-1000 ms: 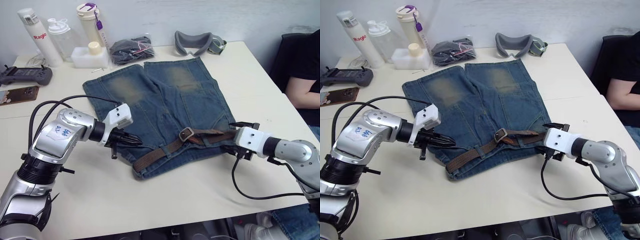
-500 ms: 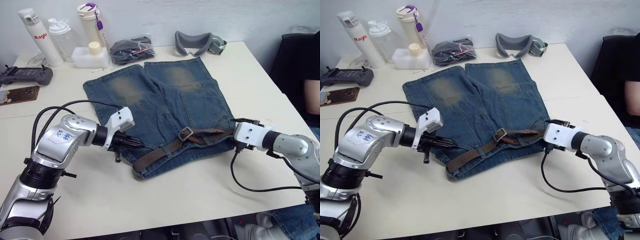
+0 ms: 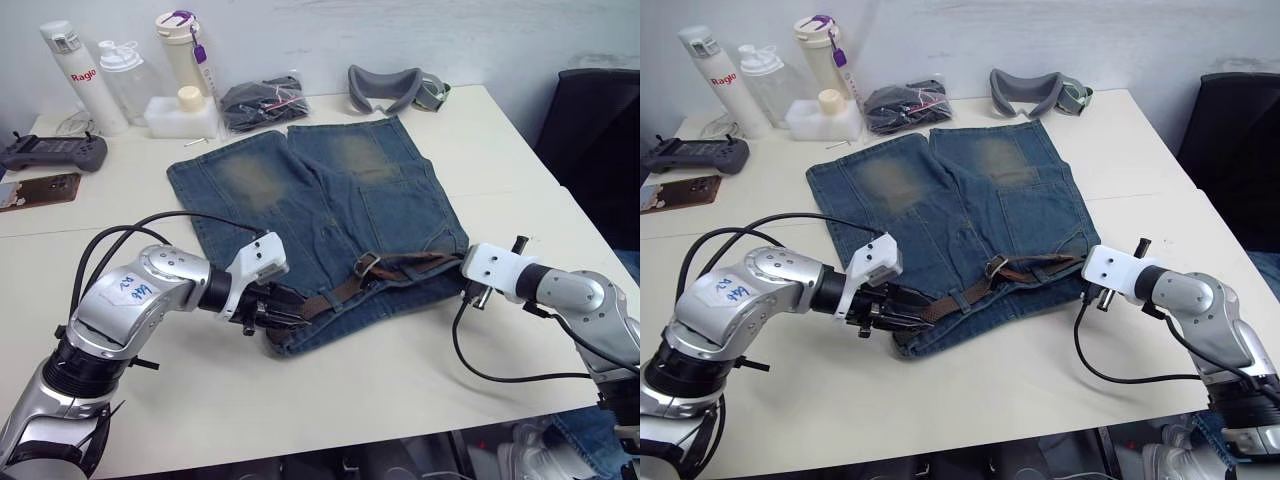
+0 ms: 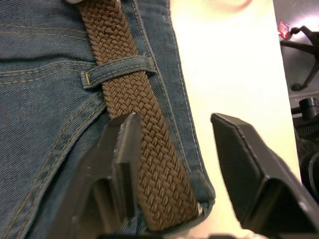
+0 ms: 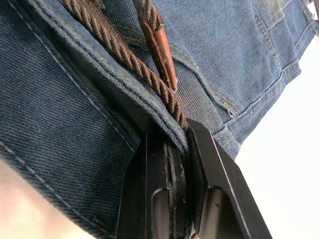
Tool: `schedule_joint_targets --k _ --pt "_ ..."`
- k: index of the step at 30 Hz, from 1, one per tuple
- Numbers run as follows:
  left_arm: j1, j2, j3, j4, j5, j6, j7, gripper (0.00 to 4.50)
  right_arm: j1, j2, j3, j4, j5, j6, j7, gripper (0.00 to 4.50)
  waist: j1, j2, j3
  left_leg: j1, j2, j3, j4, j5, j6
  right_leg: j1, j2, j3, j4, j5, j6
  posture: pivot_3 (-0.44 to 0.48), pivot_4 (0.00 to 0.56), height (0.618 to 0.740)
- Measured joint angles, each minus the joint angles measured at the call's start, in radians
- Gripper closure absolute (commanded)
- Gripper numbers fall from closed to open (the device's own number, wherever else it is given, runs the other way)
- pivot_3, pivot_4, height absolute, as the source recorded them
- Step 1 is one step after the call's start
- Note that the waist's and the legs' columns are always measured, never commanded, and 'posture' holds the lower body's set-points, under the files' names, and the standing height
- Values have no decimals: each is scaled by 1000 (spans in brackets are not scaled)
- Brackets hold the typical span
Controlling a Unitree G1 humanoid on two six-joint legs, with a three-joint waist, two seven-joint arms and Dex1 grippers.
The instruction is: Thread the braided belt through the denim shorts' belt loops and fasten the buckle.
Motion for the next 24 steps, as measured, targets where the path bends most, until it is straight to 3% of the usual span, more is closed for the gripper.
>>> schedule_joint_targets --k 2,19,24 --pt "1 -13 -6 -13 9 -3 34 88 1 0 0 -6 0 5 0 4500 1 0 0 0 0 0 0 0 0 0 0 0 0 0 0 0 150 681" --pt "78 -48 -177 -36 320 -290 262 38 2 8 0 -18 2 26 3 4500 0 0 0 0 0 0 1 0 1 0 0 1 0 0 0 0 150 681" --pt "114 -61 -178 -77 390 -344 312 2090 9 8 -1 -21 5 31 14 4500 0 0 0 0 0 0 1 0 1 0 0 1 0 0 0 0 150 681"
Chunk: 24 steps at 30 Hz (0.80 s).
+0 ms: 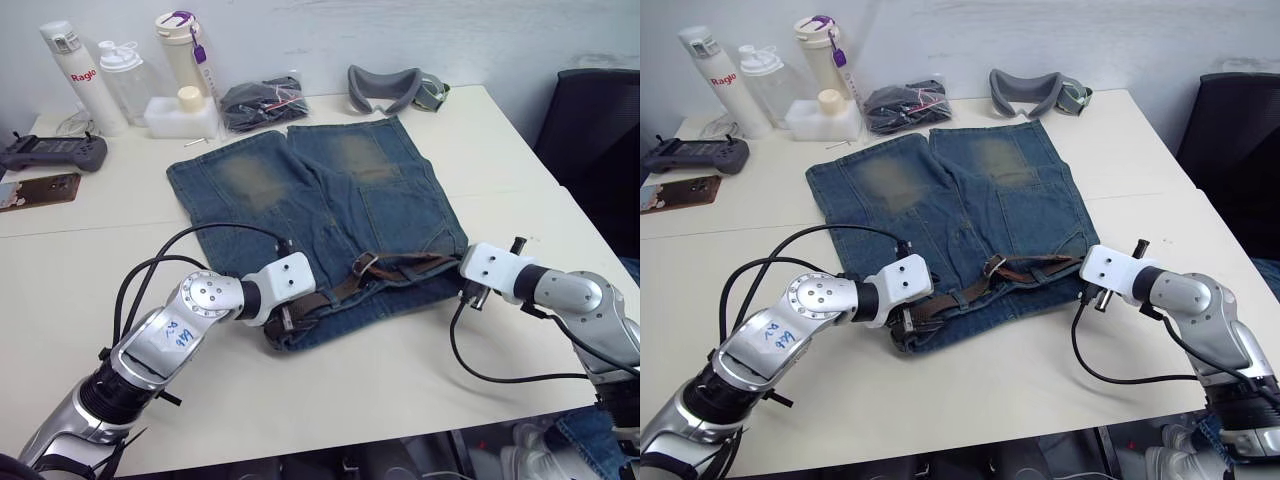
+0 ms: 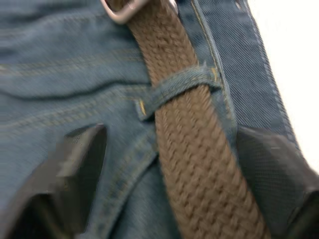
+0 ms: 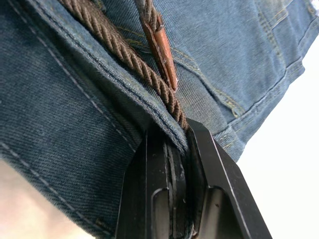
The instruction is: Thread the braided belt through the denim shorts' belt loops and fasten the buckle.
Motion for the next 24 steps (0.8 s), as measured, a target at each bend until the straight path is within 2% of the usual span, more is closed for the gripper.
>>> schedule_joint_targets --k 2,3,4,6,12,24 --pt "15 0 1 -18 15 -2 8 3034 0 0 -1 -1 3 4 4 4500 0 0 0 0 0 0 0 0 0 0 0 0 0 0 0 0 150 681" --pt "21 0 3 -27 15 -1 10 3263 0 0 -1 -2 5 6 6 4500 0 0 0 0 0 0 0 0 0 0 0 0 0 0 0 0 150 681" --pt "30 0 7 -34 15 4 13 3775 0 0 -1 -2 6 8 9 4500 0 0 0 0 0 0 0 0 0 0 0 0 0 0 0 0 150 681" --pt "41 -5 20 -40 14 20 13 4412 0 0 -1 -2 7 9 11 4500 0 0 0 0 0 0 0 0 0 0 0 0 0 0 0 0 150 681" --pt "58 -19 70 -67 -15 85 5 4412 -5 0 0 -1 8 8 17 4500 0 0 0 0 0 0 0 0 0 0 0 0 0 0 0 0 150 681" --pt "50 -16 78 -67 -19 116 -5 4461 -8 2 0 -2 8 10 17 4500 0 0 0 0 0 0 0 0 0 0 0 0 0 0 0 0 150 681"
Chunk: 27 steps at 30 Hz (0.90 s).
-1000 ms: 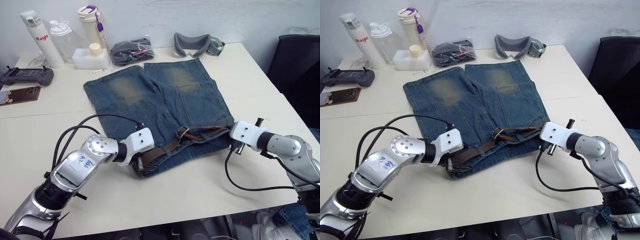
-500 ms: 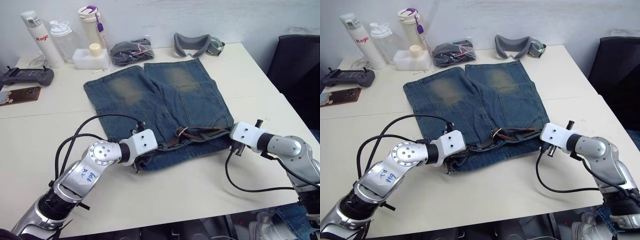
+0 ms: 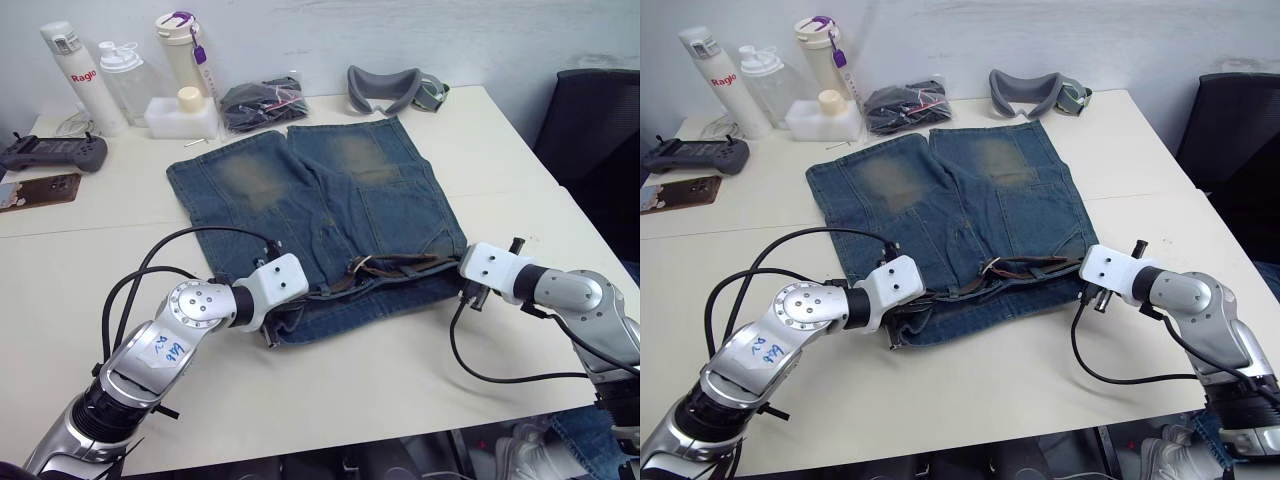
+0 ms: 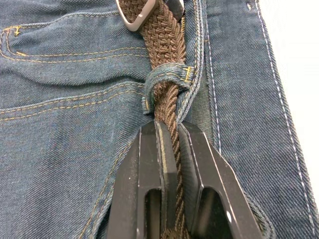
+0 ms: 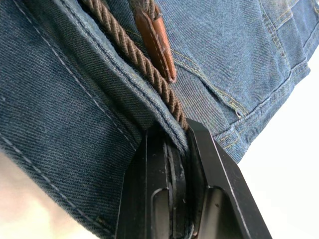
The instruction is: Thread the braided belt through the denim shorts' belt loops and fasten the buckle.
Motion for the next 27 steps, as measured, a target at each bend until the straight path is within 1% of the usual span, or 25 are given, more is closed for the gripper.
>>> schedule_joint_targets --k 6,9,13,17,19,22,24,26,27 --pt "1 -1 19 0 -7 10 1 4461 1 5 0 -2 1 1 0 4500 -1 0 0 0 0 0 0 0 0 0 0 0 0 0 0 0 150 681" --pt "12 13 34 -1 -7 9 0 4461 1 7 0 -3 2 0 1 4500 -2 0 0 0 0 0 0 0 0 0 0 0 0 0 0 0 150 681" --pt "55 41 82 -24 -16 13 0 4461 2 9 3 -11 13 -9 6 4500 -5 0 0 0 0 0 0 0 0 0 0 0 0 0 0 0 150 681" --pt "96 30 138 -40 -61 41 -1 4461 2 9 8 -12 19 -22 11 4500 -4 0 0 0 0 0 0 0 0 0 0 0 0 0 0 0 150 681" --pt "122 35 141 -53 -76 41 -2 4461 2 11 11 -12 20 -21 11 4500 -4 0 0 0 0 0 0 0 0 0 0 0 0 0 0 0 150 681" --pt "145 103 133 -66 -63 2 -1 4461 2 25 24 -22 23 -22 12 4500 -8 0 0 1 0 0 -1 0 0 0 0 0 0 0 0 0 150 681" --pt "147 114 145 -57 -63 -12 -1 4461 2 28 32 -29 26 -20 15 4500 -9 0 0 1 0 0 -1 0 0 0 0 0 0 0 0 0 150 681" --pt "154 103 153 -49 -85 -10 -5 3560 2 28 31 -36 38 -13 18 4500 -9 0 0 1 0 0 -1 0 0 0 0 0 0 0 0 0 150 681" --pt "156 90 158 -46 -97 -4 -8 3292 4 28 31 -39 41 -6 20 4500 -9 0 0 0 0 0 0 0 0 0 0 0 0 0 0 0 150 681"
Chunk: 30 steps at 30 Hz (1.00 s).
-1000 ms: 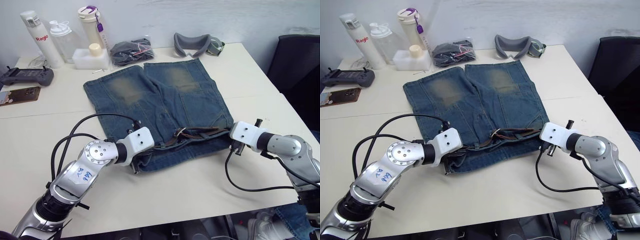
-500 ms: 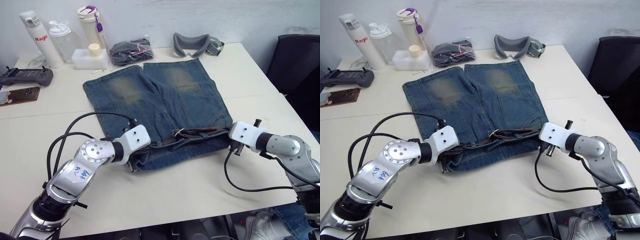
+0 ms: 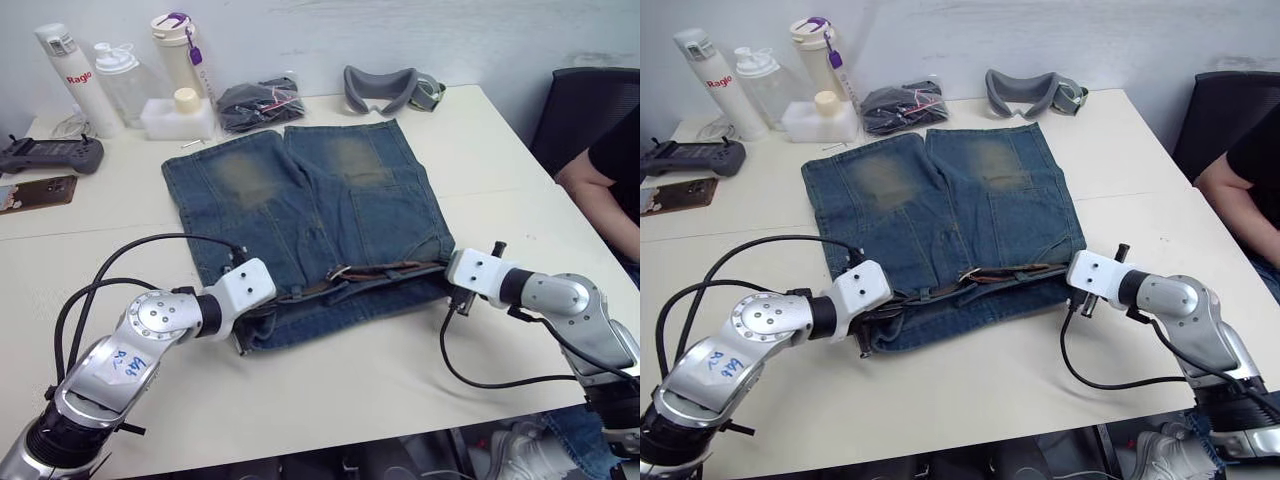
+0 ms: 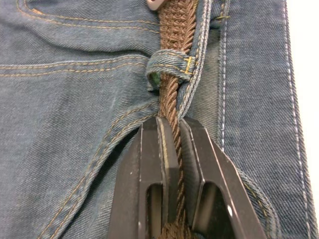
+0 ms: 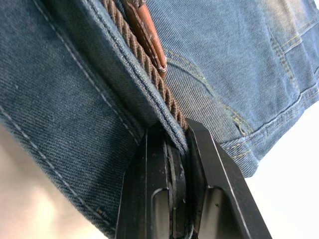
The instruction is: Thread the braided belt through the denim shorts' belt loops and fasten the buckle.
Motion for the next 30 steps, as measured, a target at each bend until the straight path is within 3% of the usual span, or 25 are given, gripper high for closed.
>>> schedule_joint_targets --k 7,14,20,30 --pt "4 -7 59 15 -73 36 -34 86 25 -2 -3 -74 27 39 43 4500 -3 0 0 0 0 0 0 0 0 0 0 0 0 0 0 0 150 681" --pt "-18 20 159 49 -147 55 -80 31 24 5 -3 -114 43 78 58 4500 -3 0 0 0 0 0 0 0 0 0 0 0 0 0 0 0 150 681" --pt "-40 34 171 68 -152 45 -83 31 33 12 -3 -114 43 80 56 4500 -6 0 0 0 0 0 0 0 0 0 0 0 0 0 0 0 150 681" --pt "15 139 128 83 -88 -59 -122 31 35 12 -3 -114 42 80 54 4500 -9 0 0 0 0 0 -1 0 0 0 0 0 -1 0 0 0 150 681"
